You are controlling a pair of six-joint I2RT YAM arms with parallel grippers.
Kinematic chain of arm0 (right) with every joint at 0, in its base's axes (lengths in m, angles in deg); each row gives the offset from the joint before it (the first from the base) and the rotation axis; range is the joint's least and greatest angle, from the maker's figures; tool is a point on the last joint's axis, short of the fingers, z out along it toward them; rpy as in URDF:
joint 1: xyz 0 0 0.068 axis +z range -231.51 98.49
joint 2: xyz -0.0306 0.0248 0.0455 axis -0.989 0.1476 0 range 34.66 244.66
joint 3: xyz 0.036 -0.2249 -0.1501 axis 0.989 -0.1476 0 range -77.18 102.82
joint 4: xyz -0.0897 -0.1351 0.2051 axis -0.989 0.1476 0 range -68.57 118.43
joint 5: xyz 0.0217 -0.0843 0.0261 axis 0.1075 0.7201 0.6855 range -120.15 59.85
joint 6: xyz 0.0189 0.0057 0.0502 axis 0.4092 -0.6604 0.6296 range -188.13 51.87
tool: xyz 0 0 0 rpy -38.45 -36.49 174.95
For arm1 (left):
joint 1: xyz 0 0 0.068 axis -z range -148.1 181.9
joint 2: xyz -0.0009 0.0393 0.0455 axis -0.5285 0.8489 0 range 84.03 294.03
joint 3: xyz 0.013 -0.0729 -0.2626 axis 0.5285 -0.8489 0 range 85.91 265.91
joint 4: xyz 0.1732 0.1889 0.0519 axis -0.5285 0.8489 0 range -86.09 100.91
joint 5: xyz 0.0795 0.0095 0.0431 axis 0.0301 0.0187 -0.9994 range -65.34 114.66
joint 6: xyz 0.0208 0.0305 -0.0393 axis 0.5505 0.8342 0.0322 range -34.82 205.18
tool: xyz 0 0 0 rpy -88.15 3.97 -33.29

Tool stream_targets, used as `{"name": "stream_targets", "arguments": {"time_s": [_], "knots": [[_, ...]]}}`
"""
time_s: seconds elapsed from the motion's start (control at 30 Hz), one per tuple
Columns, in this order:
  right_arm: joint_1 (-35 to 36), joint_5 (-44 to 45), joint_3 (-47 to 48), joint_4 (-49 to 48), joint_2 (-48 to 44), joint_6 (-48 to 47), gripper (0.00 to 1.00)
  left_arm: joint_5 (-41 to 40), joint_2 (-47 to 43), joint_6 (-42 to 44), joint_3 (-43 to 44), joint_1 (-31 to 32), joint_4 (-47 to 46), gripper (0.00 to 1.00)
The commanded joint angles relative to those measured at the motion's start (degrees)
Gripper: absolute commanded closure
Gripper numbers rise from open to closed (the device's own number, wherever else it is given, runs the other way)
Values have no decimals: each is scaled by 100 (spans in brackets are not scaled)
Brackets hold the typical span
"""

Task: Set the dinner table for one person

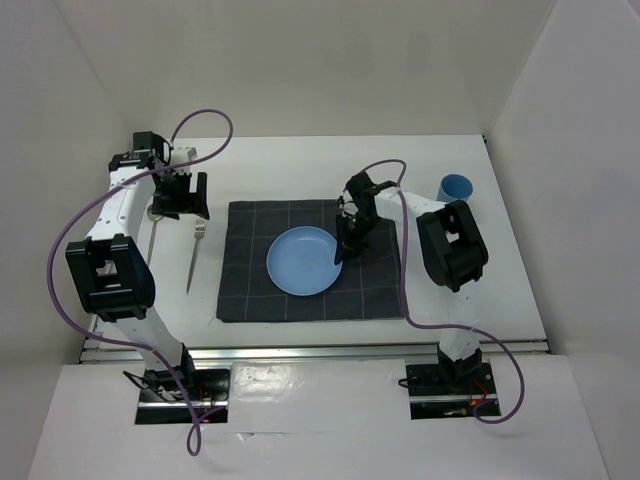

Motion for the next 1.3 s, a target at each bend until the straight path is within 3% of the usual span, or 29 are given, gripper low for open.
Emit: {"name": "stream_targets", "arguments": {"time_s": [0.0,0.13,0.17,0.2,0.23,0.3,0.33,0.4,0.7,0.93,1.13,1.17,1.2,1.27], "knots": [[60,54,-21,-52,-27,-56,100,135,-130,118,-15,-32,53,8],[60,107,-74,-51,-26,-56,100,83,-130,118,-15,-32,53,8],[60,159,-74,-51,-26,-56,95,22,-130,170,-15,-32,53,8],[60,221,-21,10,-26,-56,67,21,-130,170,-76,-32,53,8],[60,221,66,63,-26,-56,56,-49,-130,266,-76,-32,53,8],[113,344,120,125,-113,-56,43,-198,-130,477,-207,-32,53,8],[113,344,181,125,-271,14,30,-390,-78,548,-269,-32,1,8],[113,493,251,177,-430,76,22,-611,-78,802,-470,20,-104,8],[113,1038,612,432,-1203,182,19,-1938,704,1103,-1105,600,-755,12],[113,1240,560,380,-1441,182,19,-2282,1363,892,-990,600,-755,26],[113,1302,445,318,-1643,234,19,-1755,1609,778,-990,600,-475,53],[113,1363,445,266,-1696,234,19,-1624,1662,777,-990,600,-474,61],[113,1364,445,265,-1696,234,19,-1623,1715,707,-990,600,-422,78],[113,1364,445,265,-1696,234,19,-1570,1899,645,-921,600,-421,91]]}}
